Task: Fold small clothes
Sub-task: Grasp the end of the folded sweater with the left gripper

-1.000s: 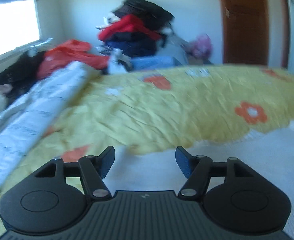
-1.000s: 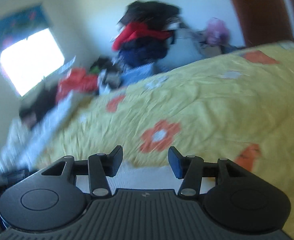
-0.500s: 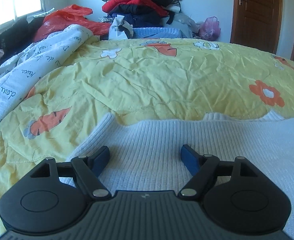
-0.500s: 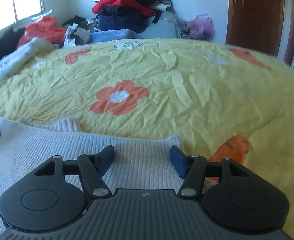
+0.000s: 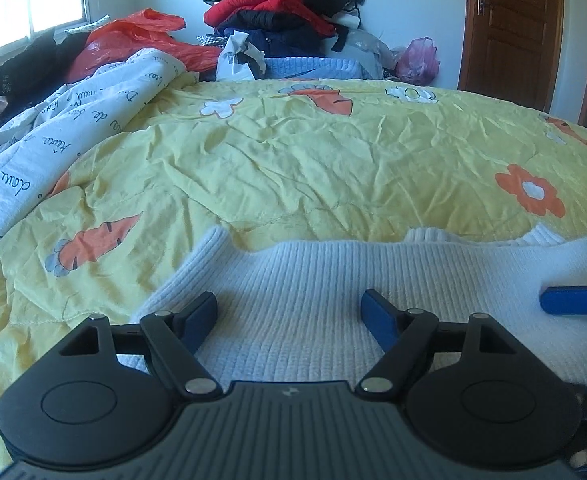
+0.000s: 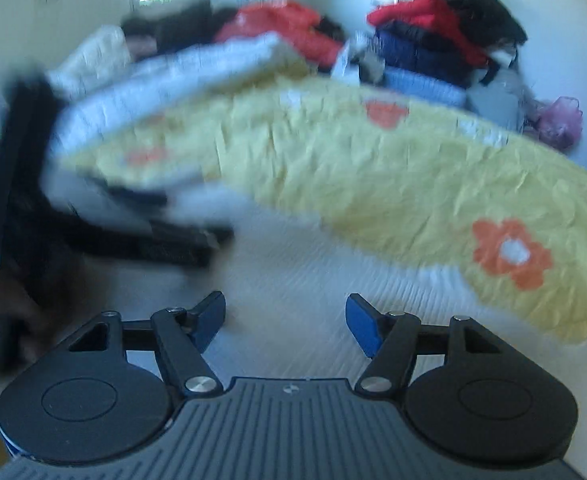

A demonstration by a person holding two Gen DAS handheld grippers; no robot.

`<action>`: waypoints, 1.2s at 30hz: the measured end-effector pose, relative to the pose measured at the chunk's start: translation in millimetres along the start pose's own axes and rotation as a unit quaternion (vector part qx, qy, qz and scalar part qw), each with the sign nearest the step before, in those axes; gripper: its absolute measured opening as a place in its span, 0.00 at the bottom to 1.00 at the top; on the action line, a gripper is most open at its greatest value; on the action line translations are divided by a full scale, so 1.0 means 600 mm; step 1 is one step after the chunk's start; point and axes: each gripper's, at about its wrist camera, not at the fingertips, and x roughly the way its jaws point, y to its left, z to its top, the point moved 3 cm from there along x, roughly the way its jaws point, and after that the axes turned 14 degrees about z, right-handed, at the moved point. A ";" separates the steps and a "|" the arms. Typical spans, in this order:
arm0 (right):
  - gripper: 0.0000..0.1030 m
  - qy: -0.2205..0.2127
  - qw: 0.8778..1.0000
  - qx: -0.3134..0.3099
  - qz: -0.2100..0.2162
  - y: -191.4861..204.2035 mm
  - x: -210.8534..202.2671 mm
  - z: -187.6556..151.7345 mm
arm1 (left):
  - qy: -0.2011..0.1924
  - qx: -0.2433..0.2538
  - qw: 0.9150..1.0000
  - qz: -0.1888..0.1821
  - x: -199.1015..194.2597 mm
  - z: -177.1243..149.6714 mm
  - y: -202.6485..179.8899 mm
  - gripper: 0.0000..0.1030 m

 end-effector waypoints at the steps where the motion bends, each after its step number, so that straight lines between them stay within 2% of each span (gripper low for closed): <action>1: 0.82 -0.005 1.000 0.028 0.012 -0.015 0.003 -0.002 | 0.000 -0.004 1.000 -0.004 0.002 0.000 0.002 0.78; 3: 0.82 -0.008 0.999 0.043 0.021 -0.028 0.010 0.001 | 0.001 -0.010 1.000 -0.009 0.004 0.001 0.003 0.79; 7: 0.83 -0.004 0.999 0.032 0.011 -0.021 0.015 0.002 | -0.005 -0.021 1.000 -0.013 -0.006 0.003 0.013 0.79; 10: 0.83 -0.010 0.999 0.034 0.010 -0.018 0.006 -0.004 | -0.033 -0.074 0.997 0.015 -0.069 -0.004 0.056 0.79; 12: 0.84 -0.013 0.999 0.038 0.012 -0.020 0.006 -0.004 | -0.055 -0.123 0.991 0.007 -0.123 -0.025 0.097 0.79; 15: 0.85 -0.017 0.999 0.043 0.018 -0.025 0.004 -0.004 | -0.035 -0.214 0.976 -0.037 -0.184 -0.084 0.151 0.80; 18: 0.86 -0.018 0.999 0.045 0.022 -0.026 0.003 -0.004 | -0.025 -0.253 0.965 -0.064 -0.227 -0.146 0.165 0.80; 19: 0.86 -0.018 0.999 0.045 0.022 -0.026 0.003 -0.004 | -0.036 -0.253 0.964 -0.073 -0.241 -0.162 0.162 0.80; 21: 0.86 -0.019 0.999 0.045 0.022 -0.025 0.002 -0.004 | -0.056 -0.236 0.967 -0.074 -0.258 -0.179 0.146 0.80; 23: 0.86 -0.021 0.998 0.047 0.022 -0.026 0.001 -0.005 | -0.037 -0.194 0.977 -0.082 -0.246 -0.182 0.123 0.81; 25: 0.86 -0.023 0.998 0.048 0.023 -0.025 0.000 -0.006 | -0.011 -0.163 0.984 -0.073 -0.216 -0.182 0.110 0.80; 30: 0.86 -0.024 0.998 0.058 0.028 -0.029 -0.002 -0.005 | -0.019 -0.122 0.990 -0.061 -0.197 -0.177 0.097 0.80; 32: 0.86 -0.020 0.998 0.054 0.016 -0.023 -0.005 0.001 | -0.014 -0.126 0.990 -0.055 -0.214 -0.176 0.099 0.79; 34: 0.85 -0.041 0.997 0.058 -0.001 -0.010 -0.025 0.007 | -0.033 -0.181 0.981 -0.063 -0.253 -0.184 0.126 0.79; 36: 0.85 -0.077 0.994 0.065 0.029 0.009 -0.054 0.013 | -0.059 -0.258 0.964 -0.039 -0.289 -0.206 0.162 0.82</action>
